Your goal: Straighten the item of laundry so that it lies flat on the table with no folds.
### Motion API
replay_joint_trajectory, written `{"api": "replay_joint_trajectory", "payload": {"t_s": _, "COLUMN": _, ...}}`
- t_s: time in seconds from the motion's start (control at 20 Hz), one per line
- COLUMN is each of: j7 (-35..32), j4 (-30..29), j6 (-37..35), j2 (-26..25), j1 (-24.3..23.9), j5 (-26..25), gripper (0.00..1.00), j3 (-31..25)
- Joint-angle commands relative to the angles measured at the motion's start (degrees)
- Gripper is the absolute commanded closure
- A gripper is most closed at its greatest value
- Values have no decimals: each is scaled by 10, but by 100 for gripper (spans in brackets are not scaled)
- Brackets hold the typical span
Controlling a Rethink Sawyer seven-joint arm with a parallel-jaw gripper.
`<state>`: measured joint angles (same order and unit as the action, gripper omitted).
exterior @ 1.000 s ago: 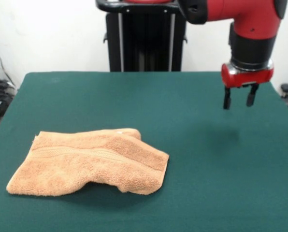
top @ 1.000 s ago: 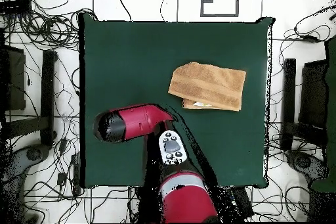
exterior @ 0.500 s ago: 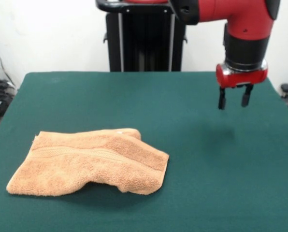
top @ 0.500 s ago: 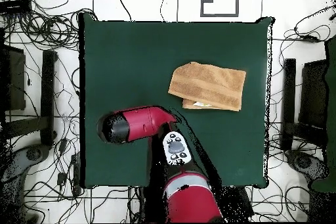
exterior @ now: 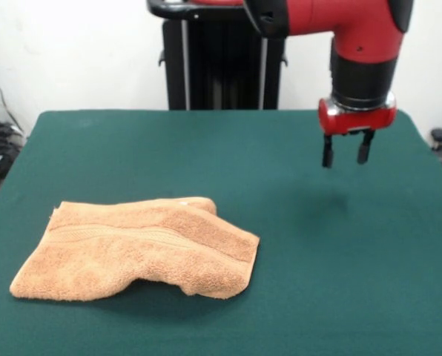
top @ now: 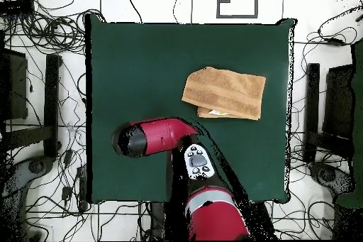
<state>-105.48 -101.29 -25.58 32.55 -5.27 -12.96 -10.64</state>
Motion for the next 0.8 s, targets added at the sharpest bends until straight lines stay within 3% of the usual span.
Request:
{"api": "replay_joint_trajectory", "payload": {"t_s": 0.05, "j7": 1, "j4": -41, "j6": 32, "j2": -33, "j1": -14, "j5": -40, "gripper": 0, "j3": -50}}
{"api": "replay_joint_trajectory", "payload": {"t_s": 0.35, "j7": 7, "j4": -34, "j6": 27, "j2": -39, "j1": -26, "j5": -54, "gripper": 0, "j3": -60}}
{"api": "replay_joint_trajectory", "payload": {"t_s": 0.8, "j7": 17, "j4": 29, "j6": -15, "j2": -66, "j1": -23, "j5": -49, "gripper": 0, "j3": -69}}
